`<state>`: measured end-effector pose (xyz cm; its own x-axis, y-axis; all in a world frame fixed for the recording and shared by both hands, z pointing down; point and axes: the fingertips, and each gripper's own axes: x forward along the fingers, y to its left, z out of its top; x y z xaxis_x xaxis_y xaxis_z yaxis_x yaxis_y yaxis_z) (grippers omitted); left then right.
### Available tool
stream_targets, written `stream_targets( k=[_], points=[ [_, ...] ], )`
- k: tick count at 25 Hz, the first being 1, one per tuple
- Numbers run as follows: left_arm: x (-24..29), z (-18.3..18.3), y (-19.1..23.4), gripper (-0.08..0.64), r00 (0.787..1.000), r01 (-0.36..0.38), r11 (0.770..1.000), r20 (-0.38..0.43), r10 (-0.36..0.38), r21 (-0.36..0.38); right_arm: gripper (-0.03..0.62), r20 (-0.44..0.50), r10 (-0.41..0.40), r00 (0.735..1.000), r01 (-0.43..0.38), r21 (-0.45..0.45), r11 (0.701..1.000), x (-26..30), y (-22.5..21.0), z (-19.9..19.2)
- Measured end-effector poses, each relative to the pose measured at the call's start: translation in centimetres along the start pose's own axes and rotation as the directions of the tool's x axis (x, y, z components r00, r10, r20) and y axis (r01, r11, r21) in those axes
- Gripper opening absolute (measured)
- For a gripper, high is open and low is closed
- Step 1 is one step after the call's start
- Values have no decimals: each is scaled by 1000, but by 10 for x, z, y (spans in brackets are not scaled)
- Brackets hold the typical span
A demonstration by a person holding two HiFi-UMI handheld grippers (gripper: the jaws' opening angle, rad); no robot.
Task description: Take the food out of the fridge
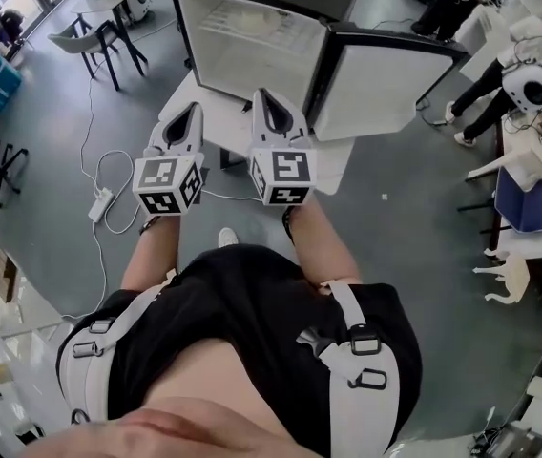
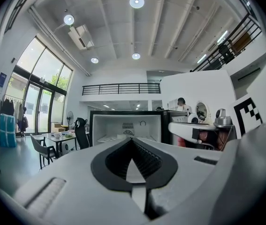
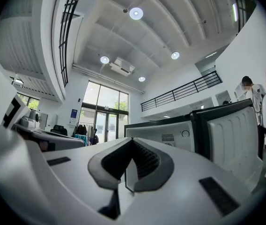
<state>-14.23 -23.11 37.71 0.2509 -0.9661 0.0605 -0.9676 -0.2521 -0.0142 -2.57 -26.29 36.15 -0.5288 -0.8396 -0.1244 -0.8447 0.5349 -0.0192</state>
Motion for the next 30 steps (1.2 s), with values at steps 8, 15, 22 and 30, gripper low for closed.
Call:
stream_targets(
  k=[8, 15, 22, 30],
  points=[
    [58, -1, 65, 3, 998, 68, 996, -9, -68, -53, 7, -33, -85, 996, 84, -32, 996, 68, -1, -15],
    [96, -11, 58, 3, 990, 142, 989, -17, -143, -36, 7, -71, -132, 989, 129, -37, 991, 80, -27, -36],
    [126, -15, 45, 3, 981, 191, 960, -17, -191, 205, 7, -102, -133, 986, 131, -30, 991, 77, -46, -49],
    [161, -55, 18, 138, 970, 235, 605, -148, -191, 761, 7, -109, -137, 984, 130, -76, 989, 64, -59, -54]
  ],
)
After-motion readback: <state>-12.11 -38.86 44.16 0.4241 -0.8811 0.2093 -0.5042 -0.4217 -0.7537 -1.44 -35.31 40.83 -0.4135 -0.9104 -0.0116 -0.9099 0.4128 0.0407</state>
